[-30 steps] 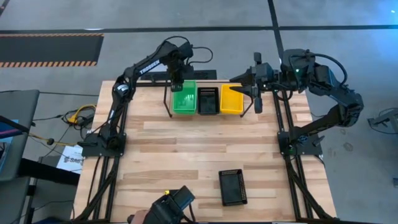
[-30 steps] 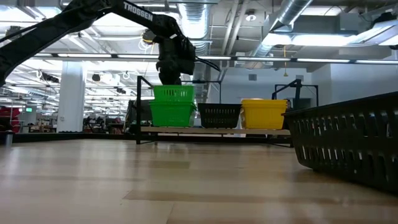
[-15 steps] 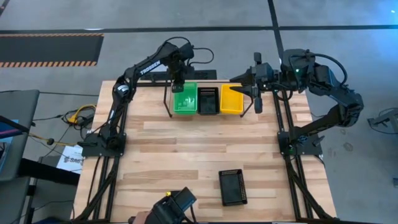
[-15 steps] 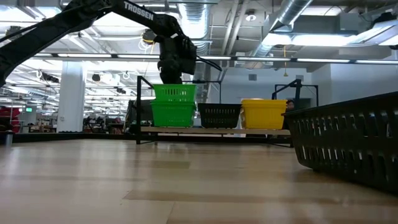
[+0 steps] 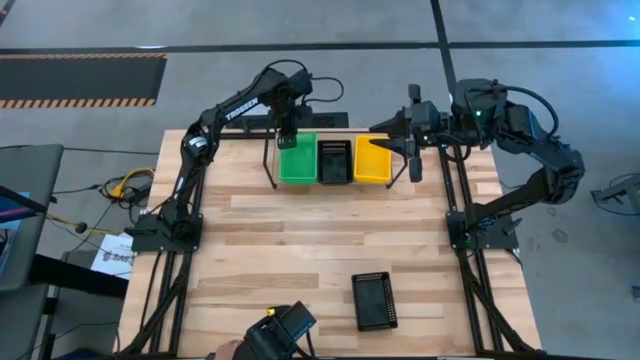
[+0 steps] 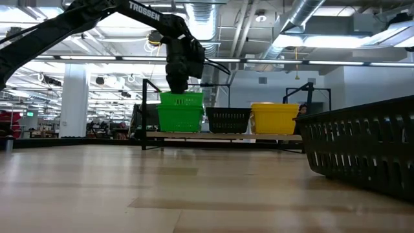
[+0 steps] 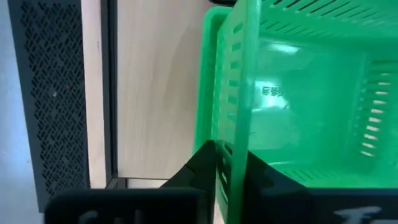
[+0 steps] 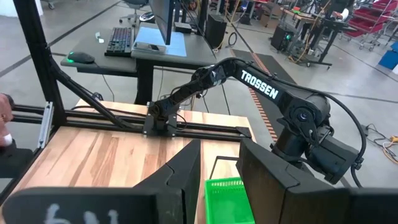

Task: Stack baskets on shelf by color
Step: Stack the green bin on top of the green bin

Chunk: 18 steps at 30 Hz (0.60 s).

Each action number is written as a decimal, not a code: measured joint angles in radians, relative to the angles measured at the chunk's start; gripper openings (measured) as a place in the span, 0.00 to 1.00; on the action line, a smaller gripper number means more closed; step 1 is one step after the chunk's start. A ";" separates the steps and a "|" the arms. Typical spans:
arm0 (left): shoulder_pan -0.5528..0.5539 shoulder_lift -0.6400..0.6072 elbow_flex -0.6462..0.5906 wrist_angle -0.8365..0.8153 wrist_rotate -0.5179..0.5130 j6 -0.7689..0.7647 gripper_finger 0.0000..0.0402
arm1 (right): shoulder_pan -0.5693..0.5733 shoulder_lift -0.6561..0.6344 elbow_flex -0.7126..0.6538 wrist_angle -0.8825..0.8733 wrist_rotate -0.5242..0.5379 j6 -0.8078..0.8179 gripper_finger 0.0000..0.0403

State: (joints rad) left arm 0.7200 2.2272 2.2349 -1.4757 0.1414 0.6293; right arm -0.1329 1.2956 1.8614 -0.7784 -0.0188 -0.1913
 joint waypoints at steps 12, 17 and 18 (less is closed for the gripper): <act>0.000 0.000 0.000 0.036 -0.053 -0.079 0.33 | 0.002 -0.021 0.000 -0.005 -0.001 0.000 0.33; -0.001 0.000 0.000 0.097 -0.124 -0.096 0.44 | 0.002 -0.025 0.000 -0.026 -0.002 0.000 0.33; -0.001 0.000 0.000 0.114 -0.134 -0.103 0.46 | 0.002 -0.025 0.000 -0.031 -0.002 0.000 0.33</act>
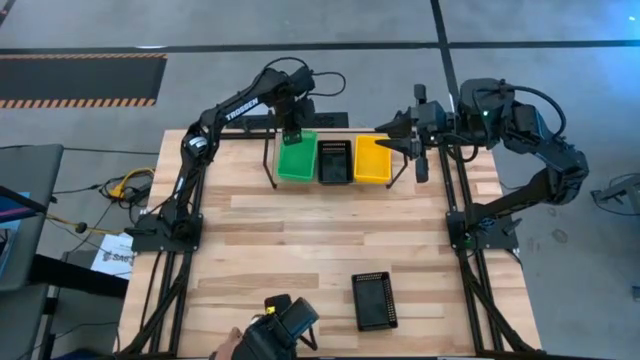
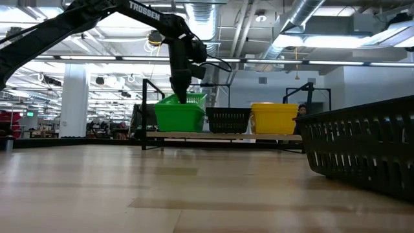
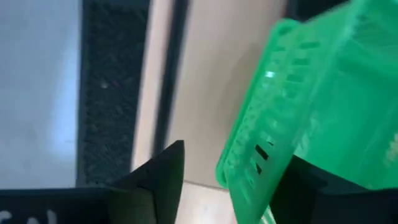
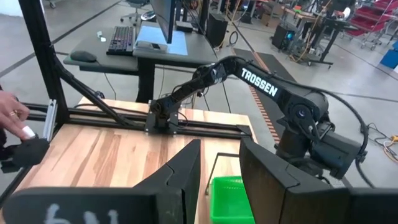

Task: Stack baskets on shelf by color
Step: Stack the green bin on top of the green bin

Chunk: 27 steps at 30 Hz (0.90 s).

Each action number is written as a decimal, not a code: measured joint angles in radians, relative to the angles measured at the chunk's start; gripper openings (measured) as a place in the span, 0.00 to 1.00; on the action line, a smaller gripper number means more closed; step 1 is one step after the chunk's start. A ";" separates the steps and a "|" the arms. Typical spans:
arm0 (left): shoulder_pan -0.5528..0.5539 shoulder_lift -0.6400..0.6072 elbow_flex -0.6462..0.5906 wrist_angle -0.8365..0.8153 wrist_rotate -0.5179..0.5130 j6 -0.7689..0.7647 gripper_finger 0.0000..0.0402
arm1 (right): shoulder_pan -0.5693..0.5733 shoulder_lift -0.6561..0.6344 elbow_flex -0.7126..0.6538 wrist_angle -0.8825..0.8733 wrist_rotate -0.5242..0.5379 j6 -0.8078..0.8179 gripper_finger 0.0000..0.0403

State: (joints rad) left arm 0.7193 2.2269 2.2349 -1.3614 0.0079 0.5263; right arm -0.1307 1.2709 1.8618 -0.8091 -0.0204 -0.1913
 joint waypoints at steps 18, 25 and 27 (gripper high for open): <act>-0.022 -0.002 0.086 -0.086 -0.026 -0.044 0.44 | 0.000 -0.002 0.000 0.000 -0.004 0.000 0.33; -0.030 -0.001 0.010 -0.150 -0.024 -0.036 0.28 | 0.000 -0.003 0.000 0.000 -0.004 0.000 0.33; -0.032 -0.001 0.000 -0.153 -0.004 -0.029 0.22 | 0.000 -0.003 0.000 0.001 -0.004 0.000 0.33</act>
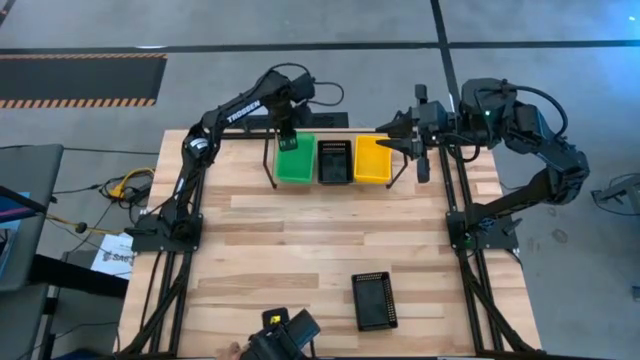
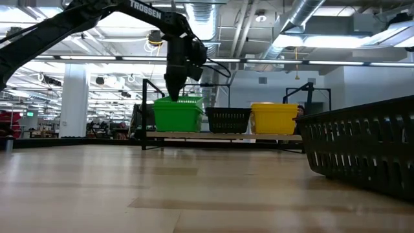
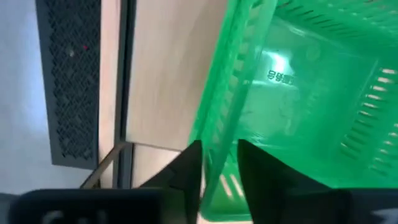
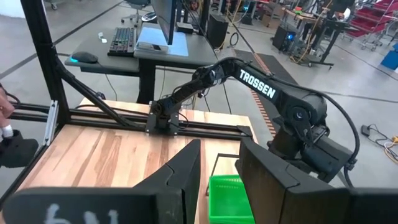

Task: Stack baskets on shelf by color
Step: Stack the green bin on top of the green bin

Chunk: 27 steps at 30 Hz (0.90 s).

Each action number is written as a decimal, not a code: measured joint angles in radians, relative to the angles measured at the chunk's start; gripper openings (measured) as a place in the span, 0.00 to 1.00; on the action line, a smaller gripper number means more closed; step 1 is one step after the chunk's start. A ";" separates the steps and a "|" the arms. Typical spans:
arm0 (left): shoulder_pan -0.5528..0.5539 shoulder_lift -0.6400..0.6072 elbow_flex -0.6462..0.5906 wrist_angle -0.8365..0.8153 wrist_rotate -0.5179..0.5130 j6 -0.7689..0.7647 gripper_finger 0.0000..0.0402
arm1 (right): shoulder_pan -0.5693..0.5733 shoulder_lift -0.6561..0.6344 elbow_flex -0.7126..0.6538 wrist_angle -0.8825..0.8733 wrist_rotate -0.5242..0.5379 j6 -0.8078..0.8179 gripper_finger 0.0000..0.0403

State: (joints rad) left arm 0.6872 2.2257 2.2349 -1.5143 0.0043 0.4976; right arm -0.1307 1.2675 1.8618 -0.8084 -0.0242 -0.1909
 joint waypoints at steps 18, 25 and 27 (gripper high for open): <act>-0.069 -0.042 0.113 0.014 -0.065 0.026 0.12 | 0.000 0.000 0.000 -0.036 -0.002 0.034 0.33; -0.068 -0.041 0.113 -0.023 -0.062 -0.027 0.13 | 0.000 0.000 0.000 -0.036 -0.003 0.033 0.33; -0.069 -0.042 0.113 -0.022 -0.063 -0.029 0.13 | 0.000 0.000 0.000 -0.036 -0.003 0.029 0.33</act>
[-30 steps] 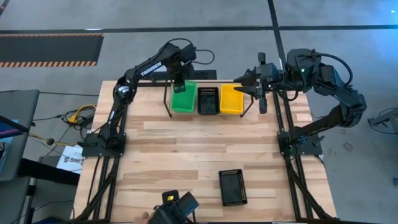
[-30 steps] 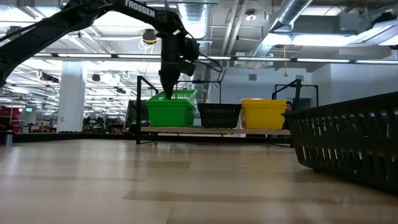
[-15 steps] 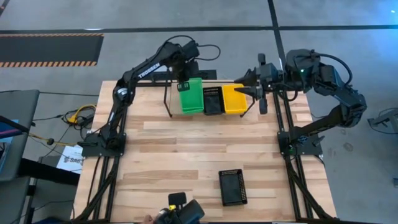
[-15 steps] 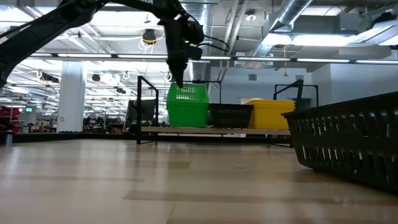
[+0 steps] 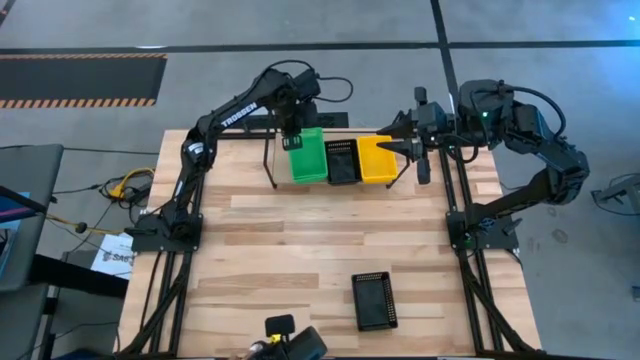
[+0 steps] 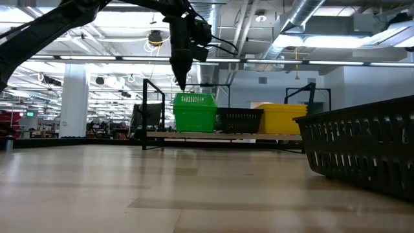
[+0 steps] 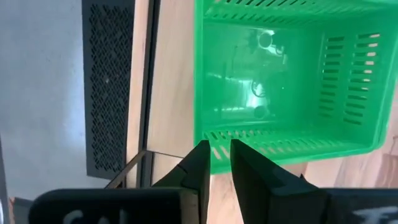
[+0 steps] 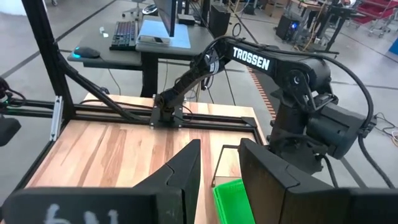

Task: Stack baskets on shelf by color
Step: Stack the green bin on top of the green bin

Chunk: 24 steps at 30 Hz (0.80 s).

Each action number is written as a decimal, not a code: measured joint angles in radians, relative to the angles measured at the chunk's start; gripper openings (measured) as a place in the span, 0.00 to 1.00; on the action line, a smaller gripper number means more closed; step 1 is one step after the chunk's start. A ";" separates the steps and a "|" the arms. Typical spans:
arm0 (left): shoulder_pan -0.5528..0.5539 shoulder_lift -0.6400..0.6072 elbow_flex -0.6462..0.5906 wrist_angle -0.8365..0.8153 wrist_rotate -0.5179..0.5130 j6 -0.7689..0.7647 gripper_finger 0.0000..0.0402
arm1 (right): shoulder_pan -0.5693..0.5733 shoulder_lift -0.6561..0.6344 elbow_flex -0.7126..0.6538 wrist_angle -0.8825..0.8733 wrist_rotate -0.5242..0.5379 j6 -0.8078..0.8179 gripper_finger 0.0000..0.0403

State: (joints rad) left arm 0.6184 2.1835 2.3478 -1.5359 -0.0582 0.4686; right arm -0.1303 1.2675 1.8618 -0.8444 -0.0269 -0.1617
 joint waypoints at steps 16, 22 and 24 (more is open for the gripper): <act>-0.076 -0.019 0.001 0.227 -0.225 0.021 0.01 | 0.000 0.000 0.000 -0.010 0.000 -0.002 0.33; -0.086 -0.018 -0.062 0.240 -0.198 -0.047 0.00 | 0.000 0.000 0.000 -0.010 0.000 0.004 0.33; -0.090 -0.019 -0.096 0.243 -0.191 -0.062 0.00 | 0.000 0.000 0.000 -0.011 0.000 0.004 0.33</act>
State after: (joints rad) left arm 0.5286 2.1647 2.2521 -1.2930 -0.2495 0.4069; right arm -0.1303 1.2675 1.8618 -0.8558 -0.0269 -0.1574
